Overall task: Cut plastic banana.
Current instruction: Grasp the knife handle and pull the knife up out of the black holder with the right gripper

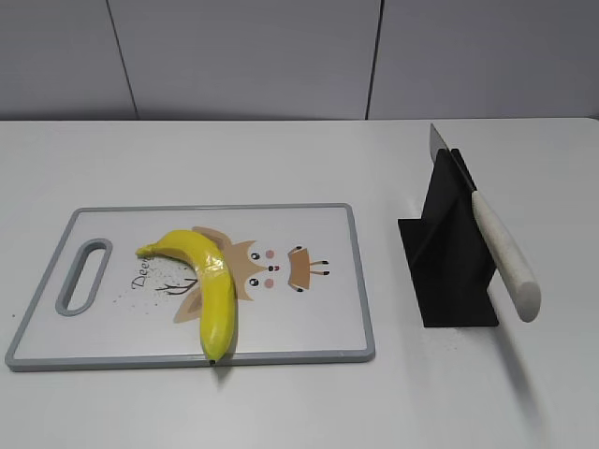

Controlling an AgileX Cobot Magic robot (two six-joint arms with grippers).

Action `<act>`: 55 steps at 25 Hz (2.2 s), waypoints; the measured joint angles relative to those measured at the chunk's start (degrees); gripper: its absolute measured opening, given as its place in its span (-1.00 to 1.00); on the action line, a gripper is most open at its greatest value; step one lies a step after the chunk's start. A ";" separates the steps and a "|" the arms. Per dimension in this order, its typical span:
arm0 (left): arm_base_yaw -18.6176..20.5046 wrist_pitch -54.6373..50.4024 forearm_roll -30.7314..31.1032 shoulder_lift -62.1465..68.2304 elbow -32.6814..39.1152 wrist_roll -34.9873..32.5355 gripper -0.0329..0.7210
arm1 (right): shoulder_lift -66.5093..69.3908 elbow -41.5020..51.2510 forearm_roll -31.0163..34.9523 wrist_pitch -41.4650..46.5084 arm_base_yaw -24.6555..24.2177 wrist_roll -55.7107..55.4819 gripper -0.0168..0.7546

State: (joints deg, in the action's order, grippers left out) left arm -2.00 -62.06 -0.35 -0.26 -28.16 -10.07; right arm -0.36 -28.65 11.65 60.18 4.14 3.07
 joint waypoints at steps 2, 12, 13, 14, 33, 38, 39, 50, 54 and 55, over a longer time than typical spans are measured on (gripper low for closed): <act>0.00 0.00 0.00 0.00 0.00 0.00 0.40 | 0.00 0.00 0.00 0.00 0.00 0.00 0.57; 0.00 0.00 0.00 0.00 0.00 0.00 0.39 | 0.00 0.00 0.00 0.00 0.00 0.00 0.57; 0.00 0.00 0.00 0.00 0.00 0.00 0.39 | 0.00 0.00 0.00 0.00 0.00 0.00 0.57; 0.00 0.00 0.00 0.00 0.00 0.00 0.39 | 0.00 0.00 0.00 0.00 0.00 0.00 0.57; 0.00 0.00 0.00 0.00 0.00 0.00 0.39 | 20.06 -7.04 -0.01 8.24 -0.06 0.00 0.57; 0.00 0.00 0.00 0.00 0.00 0.00 0.39 | 31.15 -8.64 -0.01 9.24 -0.06 0.00 0.52; 0.00 0.00 0.00 0.00 0.00 0.00 0.39 | 33.12 -8.68 -0.01 9.24 -0.06 -0.06 0.49; 0.00 0.00 0.00 0.00 0.00 0.00 0.39 | 43.87 -15.51 -3.30 9.45 8.18 -3.07 0.40; 0.00 0.00 0.00 0.00 0.00 0.00 0.39 | 49.90 -20.38 -7.45 9.49 15.23 -7.50 0.39; 0.00 0.00 0.00 0.00 0.00 0.00 0.39 | 51.63 -21.56 -7.83 9.49 16.33 -8.97 0.39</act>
State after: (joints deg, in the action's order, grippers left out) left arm -2.00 -62.06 -0.35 -0.26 -28.16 -10.07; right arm 51.27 -50.21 3.82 69.67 20.47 -5.90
